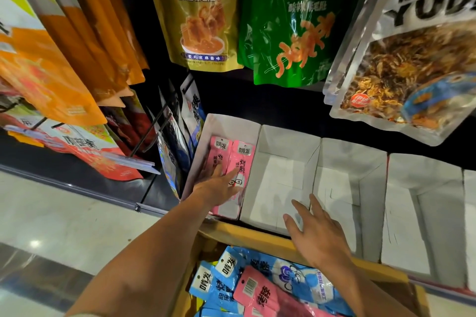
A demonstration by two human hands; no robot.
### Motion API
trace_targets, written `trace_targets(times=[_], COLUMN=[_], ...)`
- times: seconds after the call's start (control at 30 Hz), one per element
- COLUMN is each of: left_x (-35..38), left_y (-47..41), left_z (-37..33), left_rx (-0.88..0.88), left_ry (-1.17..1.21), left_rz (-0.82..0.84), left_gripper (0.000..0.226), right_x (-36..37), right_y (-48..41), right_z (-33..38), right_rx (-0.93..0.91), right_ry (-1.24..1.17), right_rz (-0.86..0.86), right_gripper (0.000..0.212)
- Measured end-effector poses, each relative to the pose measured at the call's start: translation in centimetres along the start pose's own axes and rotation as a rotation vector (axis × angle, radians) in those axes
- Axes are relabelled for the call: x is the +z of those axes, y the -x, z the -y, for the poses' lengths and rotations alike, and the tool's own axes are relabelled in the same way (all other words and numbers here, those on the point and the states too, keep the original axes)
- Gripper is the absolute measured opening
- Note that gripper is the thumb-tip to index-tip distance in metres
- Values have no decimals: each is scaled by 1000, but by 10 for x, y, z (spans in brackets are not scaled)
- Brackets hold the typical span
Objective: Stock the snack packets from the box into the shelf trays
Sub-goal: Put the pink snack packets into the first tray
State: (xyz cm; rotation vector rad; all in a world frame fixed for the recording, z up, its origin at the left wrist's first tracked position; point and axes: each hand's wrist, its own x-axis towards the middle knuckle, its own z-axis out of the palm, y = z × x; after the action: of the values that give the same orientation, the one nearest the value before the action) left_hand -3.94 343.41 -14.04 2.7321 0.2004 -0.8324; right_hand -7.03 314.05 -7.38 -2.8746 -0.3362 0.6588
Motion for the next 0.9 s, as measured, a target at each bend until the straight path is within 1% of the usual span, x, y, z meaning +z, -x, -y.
trace_targets(times=[0.03,0.07,0.1,0.13,0.2,0.23,0.33,0.47,0.57,0.67,0.9], left_x=[3,6,7,6,10,12,11,8,5,5,-4], left_y=[0,-2,-4,-4,-9,-10,-10,-4,-2,-1,3], left_z=[0,0,1,1,3,3,4,2,3,2,1], left_rx=[-1,-51,-122,-169,-163,-160,-202,-184,-200,-215,-193], left_ry=[14,34,100,121,-4,-77,-117,-137,-166,-194,-150], left_rz=[8,19,11,2,-22,-10,-14,-3,33,36,38], left_gripper=[54,55,58,67,89,93,96,100,101,103,90], right_x=[0,0,1,1,2,3,5,6,8,10,9], right_y=[0,0,-1,-1,-1,-1,-2,-3,-3,-3,-5], right_z=[0,0,0,0,-1,-2,-4,-4,-5,-6,-5], right_rx=[0,-1,-2,-3,-3,-2,-3,-8,-12,-12,-9], right_ry=[1,-1,-5,-9,-11,-8,-8,-4,-5,-11,-2], right_rz=[-1,-3,-8,-12,-18,-20,-28,-44,-55,-57,-40], right_gripper=[68,68,67,67,66,66,66,66,65,65,64])
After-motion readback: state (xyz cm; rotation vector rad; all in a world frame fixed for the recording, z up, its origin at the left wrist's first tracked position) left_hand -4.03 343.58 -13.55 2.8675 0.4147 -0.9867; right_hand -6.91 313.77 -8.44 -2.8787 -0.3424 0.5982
